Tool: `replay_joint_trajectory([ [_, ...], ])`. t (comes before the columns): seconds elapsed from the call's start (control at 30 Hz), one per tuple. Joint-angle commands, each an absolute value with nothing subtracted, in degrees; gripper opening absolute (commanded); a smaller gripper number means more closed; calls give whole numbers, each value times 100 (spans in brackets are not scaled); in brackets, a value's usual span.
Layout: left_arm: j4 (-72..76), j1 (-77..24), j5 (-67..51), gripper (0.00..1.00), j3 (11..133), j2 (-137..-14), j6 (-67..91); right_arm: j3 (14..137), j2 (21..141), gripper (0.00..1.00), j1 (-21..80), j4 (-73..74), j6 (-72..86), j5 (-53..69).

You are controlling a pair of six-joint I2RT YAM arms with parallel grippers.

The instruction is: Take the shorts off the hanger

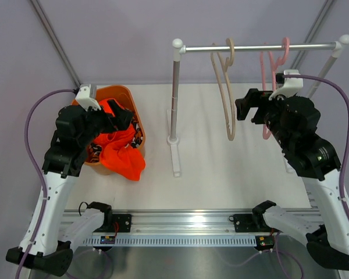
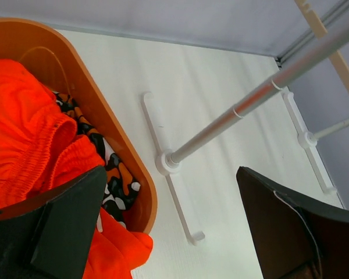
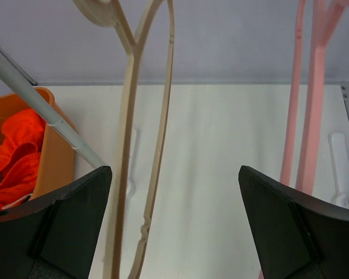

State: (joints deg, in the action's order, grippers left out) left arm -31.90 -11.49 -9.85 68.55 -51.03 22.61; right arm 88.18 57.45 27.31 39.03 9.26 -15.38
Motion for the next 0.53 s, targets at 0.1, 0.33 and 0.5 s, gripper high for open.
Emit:
replay_joint_trajectory([
  [0.1,-3725,-1608,-844,99,6882,-4694,1749,7972,4941,99,2698,3981,1256,-1740],
  [0.33,-4201,-1793,-668,99,6952,-4465,1450,7576,4685,100,2698,3903,1266,-1837],
  [0.5,-4280,-1802,-729,99,6979,-4377,1415,7629,4737,99,2690,3806,1266,-1723],
])
